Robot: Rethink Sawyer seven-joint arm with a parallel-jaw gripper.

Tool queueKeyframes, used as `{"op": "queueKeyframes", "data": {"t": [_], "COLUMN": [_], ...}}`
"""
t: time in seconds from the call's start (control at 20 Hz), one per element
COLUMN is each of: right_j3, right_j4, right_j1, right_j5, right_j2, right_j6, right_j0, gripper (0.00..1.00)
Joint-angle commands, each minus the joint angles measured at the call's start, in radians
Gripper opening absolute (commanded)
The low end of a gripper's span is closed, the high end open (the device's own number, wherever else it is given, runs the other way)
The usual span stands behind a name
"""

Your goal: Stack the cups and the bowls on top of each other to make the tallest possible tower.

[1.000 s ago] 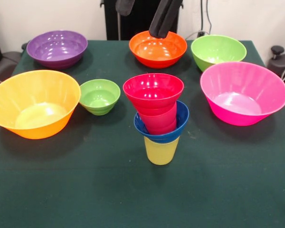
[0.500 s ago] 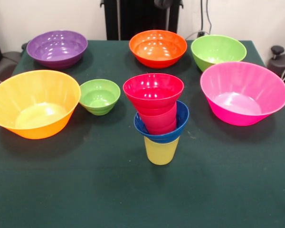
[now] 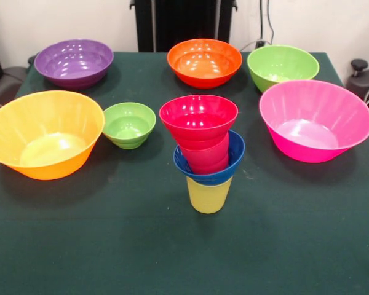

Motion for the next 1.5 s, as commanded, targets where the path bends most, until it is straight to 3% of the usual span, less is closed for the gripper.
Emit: {"op": "queueKeyframes", "data": {"t": [0.05, 0.6, 1.1, 1.5], "right_j3": [0.242, 0.376, 0.431, 0.487], "right_j4": [-0.090, -0.073, -0.050, -0.022], "right_j1": [-0.012, -0.051, 0.000, 0.019], "right_j5": [-0.055, -0.138, -0.176, -0.253], "right_j2": [0.134, 0.132, 0.086, 0.097], "right_j6": [0.070, 0.126, 0.236, 0.268], "right_j0": [0.042, 0.095, 0.245, 0.363], "gripper": [1.00, 1.00, 1.00, 1.00]}}
